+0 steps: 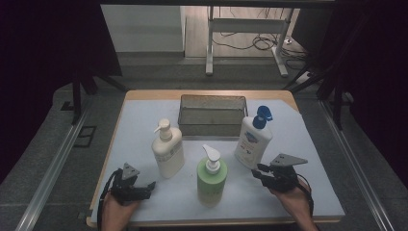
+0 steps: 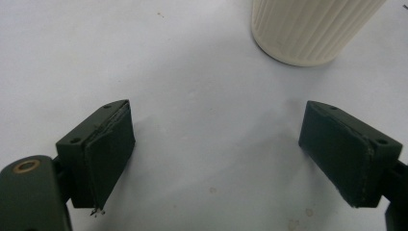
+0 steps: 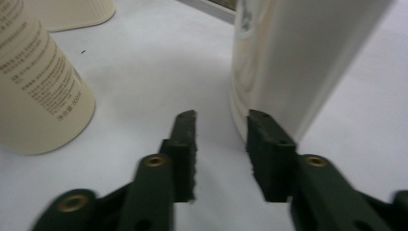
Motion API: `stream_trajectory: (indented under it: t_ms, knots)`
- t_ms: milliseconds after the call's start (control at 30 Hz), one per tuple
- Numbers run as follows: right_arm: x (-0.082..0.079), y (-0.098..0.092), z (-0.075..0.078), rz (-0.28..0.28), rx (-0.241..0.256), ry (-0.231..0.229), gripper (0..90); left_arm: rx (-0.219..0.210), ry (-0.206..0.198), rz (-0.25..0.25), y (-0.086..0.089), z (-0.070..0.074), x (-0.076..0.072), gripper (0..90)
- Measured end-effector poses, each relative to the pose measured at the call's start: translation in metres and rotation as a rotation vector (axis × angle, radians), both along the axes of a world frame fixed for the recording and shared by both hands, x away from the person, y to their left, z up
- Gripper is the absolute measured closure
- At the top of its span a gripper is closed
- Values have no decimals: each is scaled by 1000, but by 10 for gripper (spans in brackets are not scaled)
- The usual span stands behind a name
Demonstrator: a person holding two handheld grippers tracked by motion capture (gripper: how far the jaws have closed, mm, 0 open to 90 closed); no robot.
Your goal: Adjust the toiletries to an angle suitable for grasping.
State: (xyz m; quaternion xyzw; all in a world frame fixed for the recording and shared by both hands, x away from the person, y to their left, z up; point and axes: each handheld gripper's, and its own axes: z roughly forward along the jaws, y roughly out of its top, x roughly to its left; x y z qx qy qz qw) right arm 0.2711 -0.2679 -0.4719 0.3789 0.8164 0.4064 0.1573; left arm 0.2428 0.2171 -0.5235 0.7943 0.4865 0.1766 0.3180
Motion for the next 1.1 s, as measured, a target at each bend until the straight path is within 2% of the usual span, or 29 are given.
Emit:
stream_trajectory:
  t_ms: [33, 267, 300, 533, 833, 1100]
  knots:
    - [0, -4, 7, -9, 8, 1, 509, 0, 0, 0, 0, 0, 0, 122]
    - [5, -10, 28, -27, 33, -14, 410, 0, 0, 0, 0, 0, 0, 122]
    - [8, -11, 34, -45, 36, -23, 373, 0, 0, 0, 0, 0, 0, 122]
    - [17, -10, 48, -58, 41, -43, 304, -2, 0, 1, 0, 0, 0, 122]
    - [39, 6, 65, -56, 40, -90, 285, 0, -1, -1, 0, 0, 0, 122]
    - [53, 16, 68, -63, 34, -98, 279, -1, 0, 1, 0, 0, 0, 122]
